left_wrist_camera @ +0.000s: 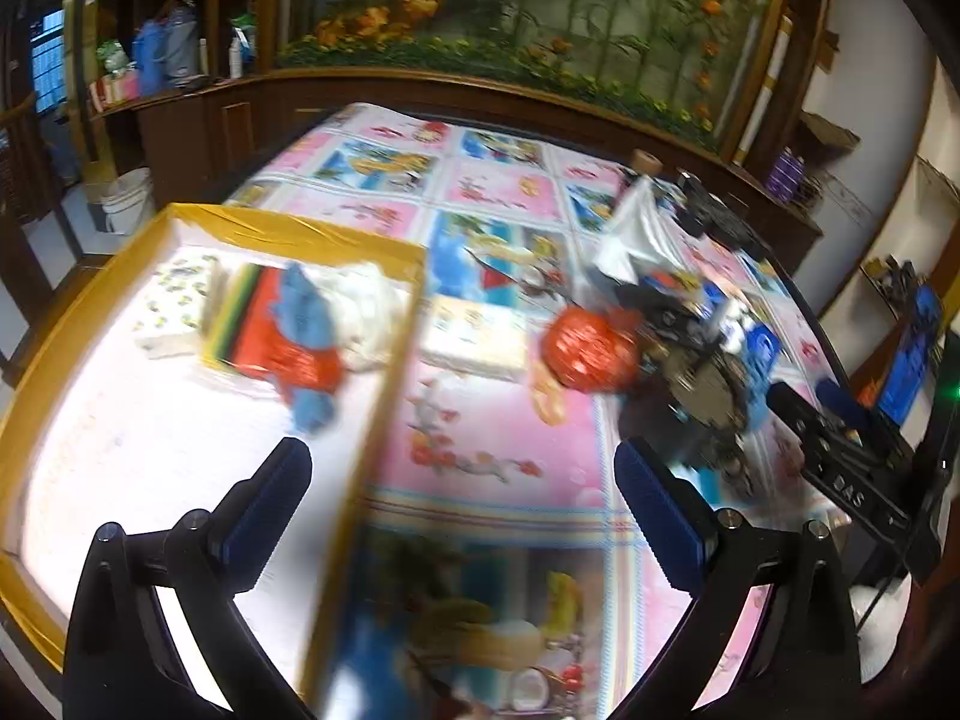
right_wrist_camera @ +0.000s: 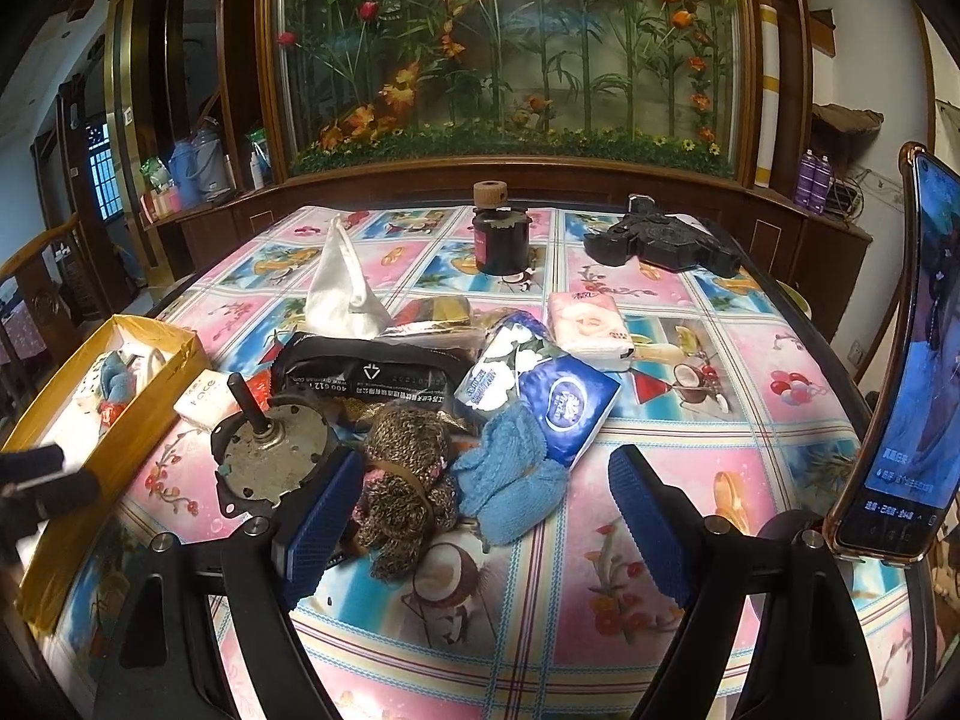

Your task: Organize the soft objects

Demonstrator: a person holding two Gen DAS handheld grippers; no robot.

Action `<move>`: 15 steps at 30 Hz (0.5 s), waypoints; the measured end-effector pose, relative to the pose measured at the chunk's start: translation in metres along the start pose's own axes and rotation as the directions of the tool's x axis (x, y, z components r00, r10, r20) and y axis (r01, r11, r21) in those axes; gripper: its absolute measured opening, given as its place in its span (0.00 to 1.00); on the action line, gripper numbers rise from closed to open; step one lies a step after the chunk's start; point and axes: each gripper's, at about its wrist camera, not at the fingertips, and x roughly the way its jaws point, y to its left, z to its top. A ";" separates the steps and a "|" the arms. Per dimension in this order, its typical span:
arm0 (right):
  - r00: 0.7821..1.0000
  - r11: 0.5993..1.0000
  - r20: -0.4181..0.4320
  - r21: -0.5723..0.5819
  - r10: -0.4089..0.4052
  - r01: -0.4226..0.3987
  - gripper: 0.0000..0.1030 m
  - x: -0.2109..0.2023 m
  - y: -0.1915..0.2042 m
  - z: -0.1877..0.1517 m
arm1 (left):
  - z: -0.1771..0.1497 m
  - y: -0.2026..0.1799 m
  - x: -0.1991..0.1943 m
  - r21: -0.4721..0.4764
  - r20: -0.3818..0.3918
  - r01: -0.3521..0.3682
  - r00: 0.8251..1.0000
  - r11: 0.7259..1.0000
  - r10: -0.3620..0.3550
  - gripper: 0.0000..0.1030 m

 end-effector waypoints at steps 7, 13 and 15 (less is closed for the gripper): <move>1.000 1.000 -0.009 0.000 -0.002 0.002 0.82 0.002 0.001 0.000 | 0.020 0.024 -0.012 -0.046 0.059 -0.028 0.998 0.999 0.031 0.99; 1.000 1.000 -0.008 0.005 -0.004 0.004 0.82 0.003 0.000 0.000 | 0.038 0.038 -0.014 -0.116 0.080 -0.028 0.996 0.993 0.037 0.99; 1.000 1.000 -0.006 0.011 -0.002 0.002 0.82 0.003 -0.001 0.000 | 0.046 0.039 -0.011 -0.130 0.078 -0.015 0.997 0.991 0.025 0.99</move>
